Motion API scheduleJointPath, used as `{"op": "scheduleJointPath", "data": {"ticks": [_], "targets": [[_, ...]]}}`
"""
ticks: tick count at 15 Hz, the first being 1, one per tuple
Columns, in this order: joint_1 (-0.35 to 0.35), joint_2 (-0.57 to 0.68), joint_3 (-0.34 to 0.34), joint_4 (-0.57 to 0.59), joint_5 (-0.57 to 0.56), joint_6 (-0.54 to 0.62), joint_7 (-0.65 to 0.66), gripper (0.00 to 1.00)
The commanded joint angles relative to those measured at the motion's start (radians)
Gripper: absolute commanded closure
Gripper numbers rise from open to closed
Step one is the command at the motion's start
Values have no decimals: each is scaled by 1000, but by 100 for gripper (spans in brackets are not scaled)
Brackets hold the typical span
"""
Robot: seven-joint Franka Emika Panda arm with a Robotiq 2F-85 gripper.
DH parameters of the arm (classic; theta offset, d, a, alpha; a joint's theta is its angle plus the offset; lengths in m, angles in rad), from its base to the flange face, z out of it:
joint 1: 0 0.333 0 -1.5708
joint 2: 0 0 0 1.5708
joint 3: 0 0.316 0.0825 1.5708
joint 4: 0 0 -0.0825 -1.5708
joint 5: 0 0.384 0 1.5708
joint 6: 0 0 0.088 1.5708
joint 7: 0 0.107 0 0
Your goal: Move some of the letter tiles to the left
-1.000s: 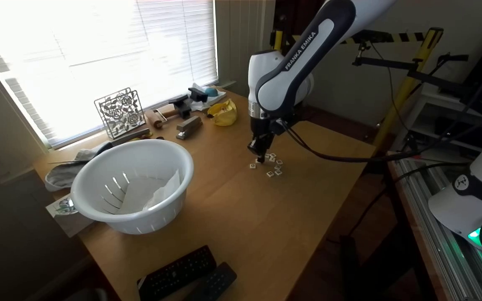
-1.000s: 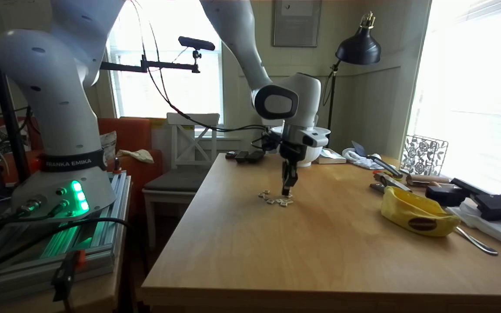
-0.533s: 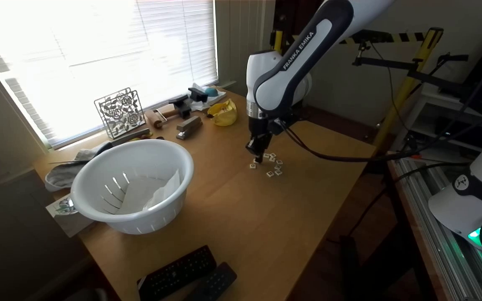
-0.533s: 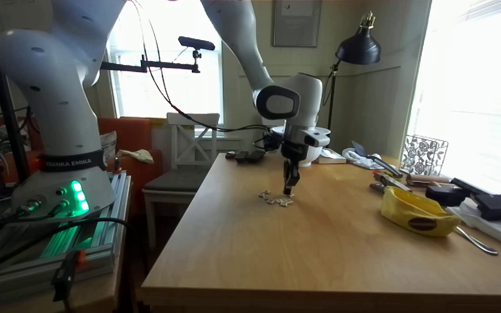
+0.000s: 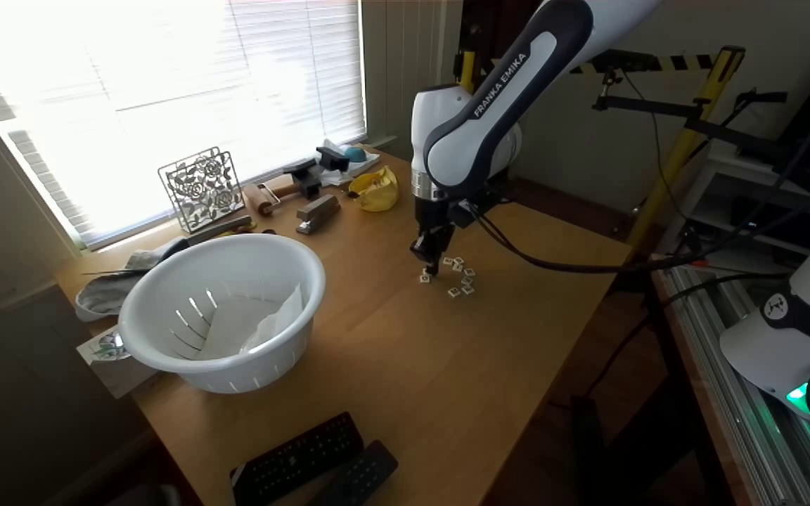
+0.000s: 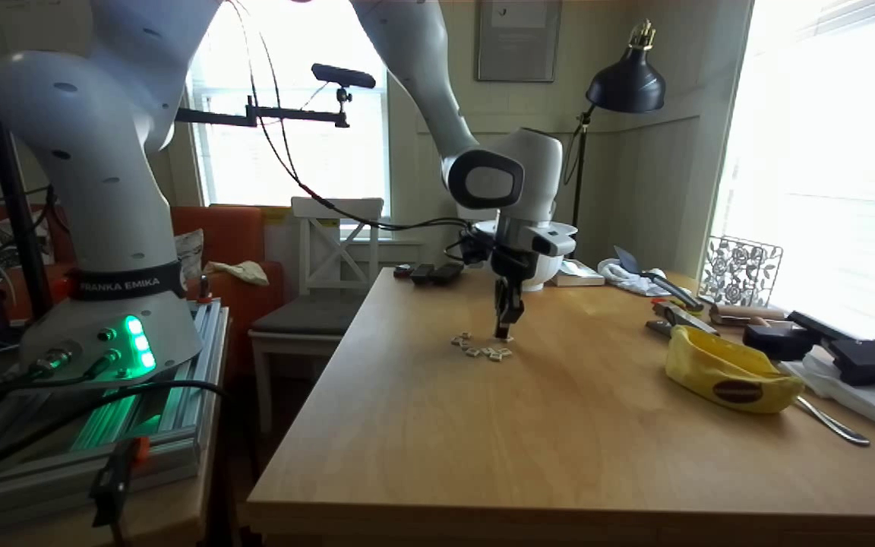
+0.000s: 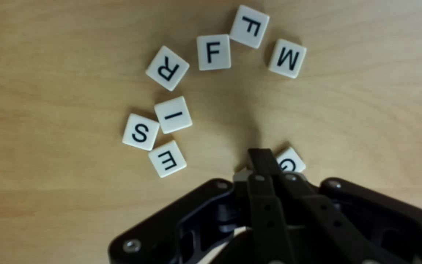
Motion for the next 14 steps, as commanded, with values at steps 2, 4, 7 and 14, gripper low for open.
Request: {"op": "scheduleJointPath", "data": {"ticks": [2, 4, 7, 14], "targets": [[-21, 33, 23, 33, 36, -13, -39, 100], [-22, 35, 24, 35, 36, -14, -40, 100], [-23, 36, 24, 36, 37, -14, -40, 100], [-23, 27, 24, 29, 37, -9, -41, 100]]}}
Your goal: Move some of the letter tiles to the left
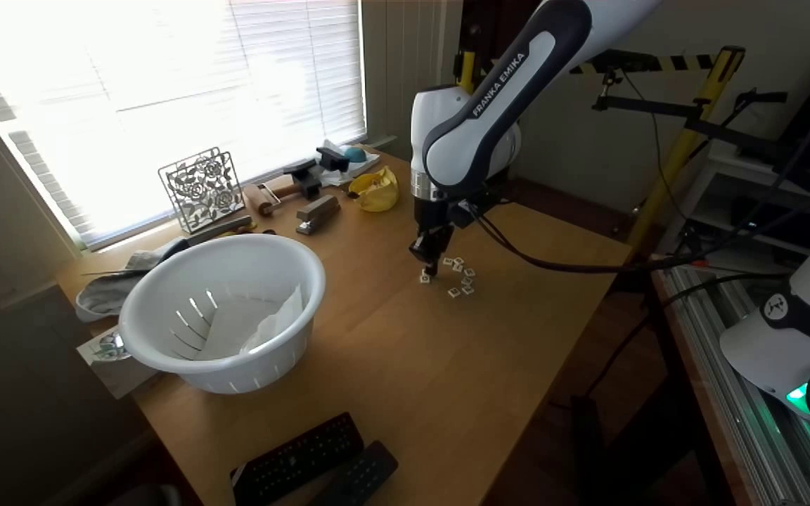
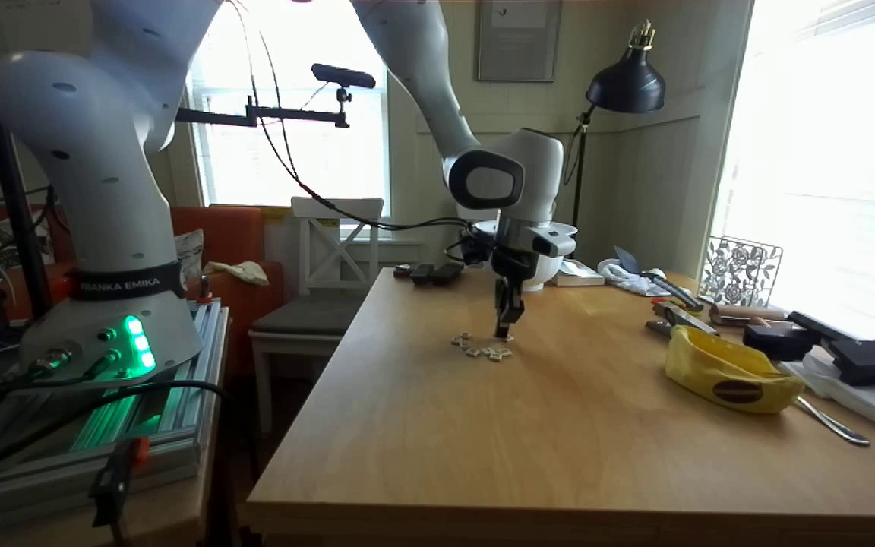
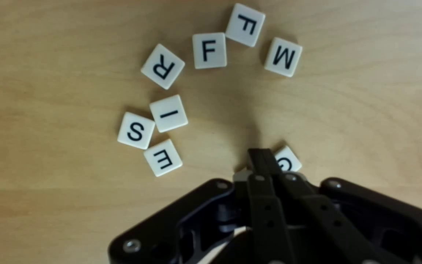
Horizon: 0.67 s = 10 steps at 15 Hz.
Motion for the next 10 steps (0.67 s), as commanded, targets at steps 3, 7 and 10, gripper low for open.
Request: {"op": "scheduleJointPath", "data": {"ticks": [3, 7, 10], "targets": [[-27, -4, 25, 3, 46, 19, -49, 100], [-54, -48, 57, -37, 92, 83, -103, 100], [-64, -81, 66, -64, 111, 91, -130, 100]]}}
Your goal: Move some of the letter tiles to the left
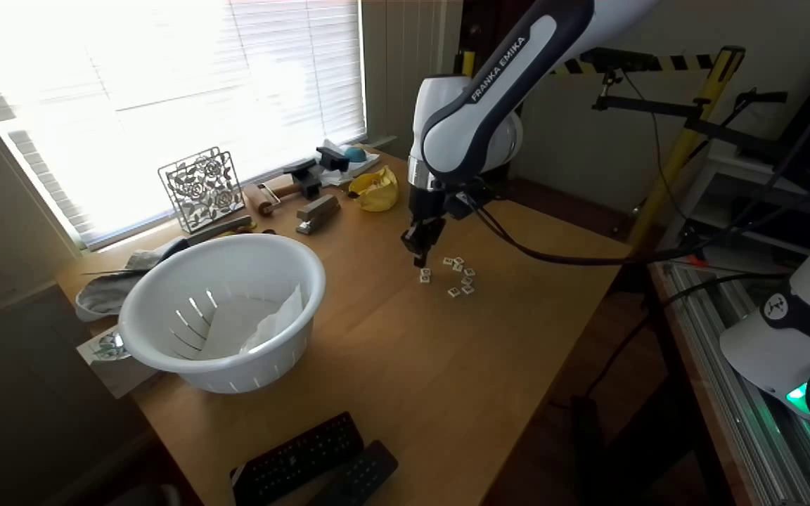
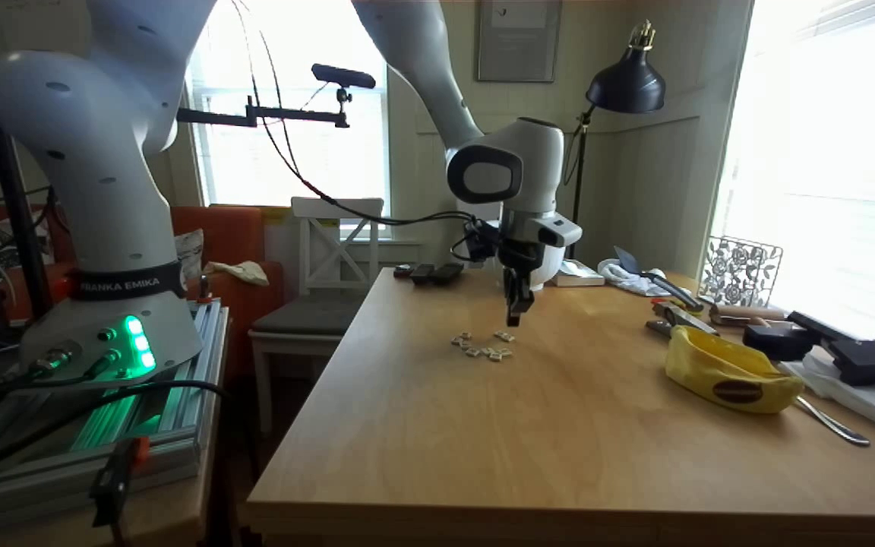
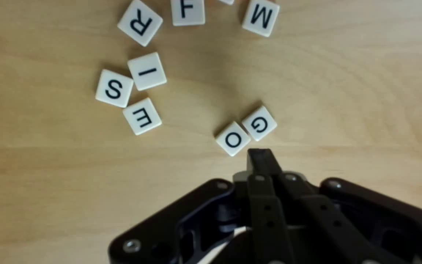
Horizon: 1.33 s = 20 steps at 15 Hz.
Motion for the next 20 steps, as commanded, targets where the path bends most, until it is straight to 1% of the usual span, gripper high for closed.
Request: {"op": "scheduleJointPath", "data": {"ticks": [1, 5, 7, 11, 20], "targets": [[-18, -69, 13, -68, 28, 18, -45, 100], [10, -111, -43, -115, -32, 12, -23, 100], [18, -116, -68, -126, -69, -9, -23, 100], [4, -118, -73, -142, -71, -29, -50, 100], [7, -69, -100, -105, -83, -78, -35, 100]]}}
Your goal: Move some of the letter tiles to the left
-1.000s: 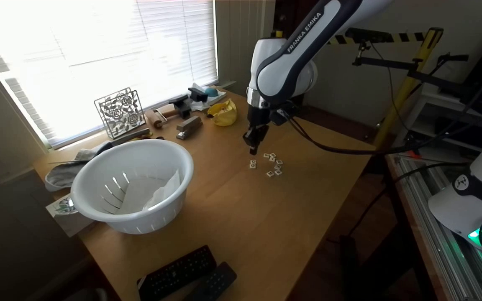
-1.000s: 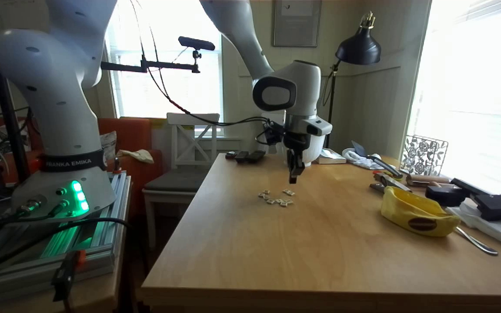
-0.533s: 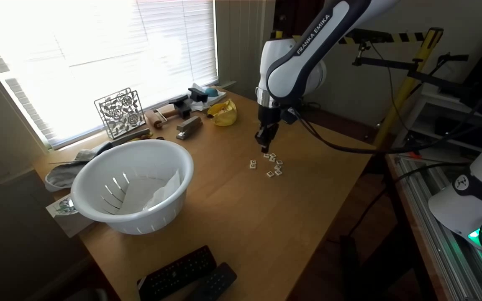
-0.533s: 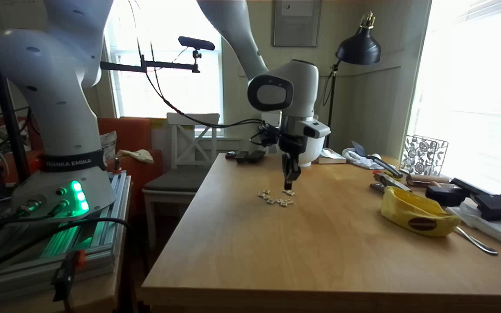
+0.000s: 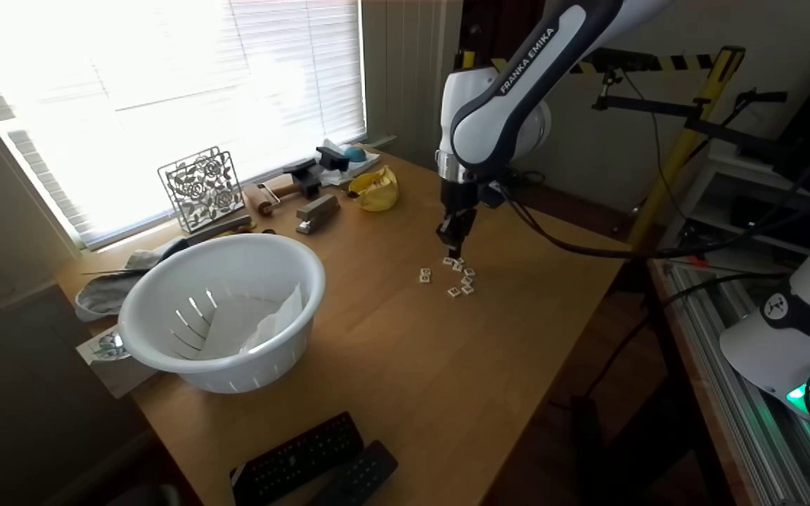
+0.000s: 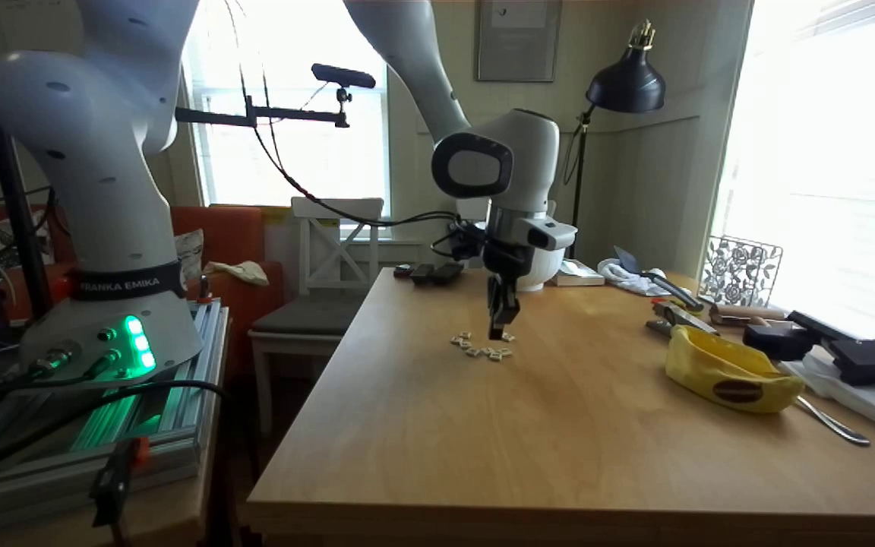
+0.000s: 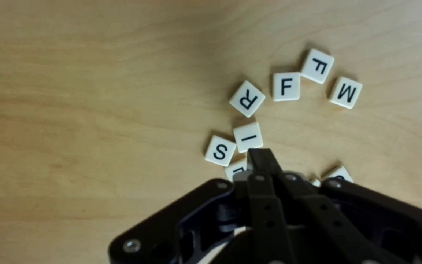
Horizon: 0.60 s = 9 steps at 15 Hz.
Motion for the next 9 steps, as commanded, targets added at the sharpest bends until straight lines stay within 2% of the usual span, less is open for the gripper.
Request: {"op": "scheduleJointPath", "data": {"ticks": [1, 9], "targets": [[4, 21, -13, 19, -26, -23, 8, 100], [-6, 65, -7, 60, -11, -19, 6, 100]]}}
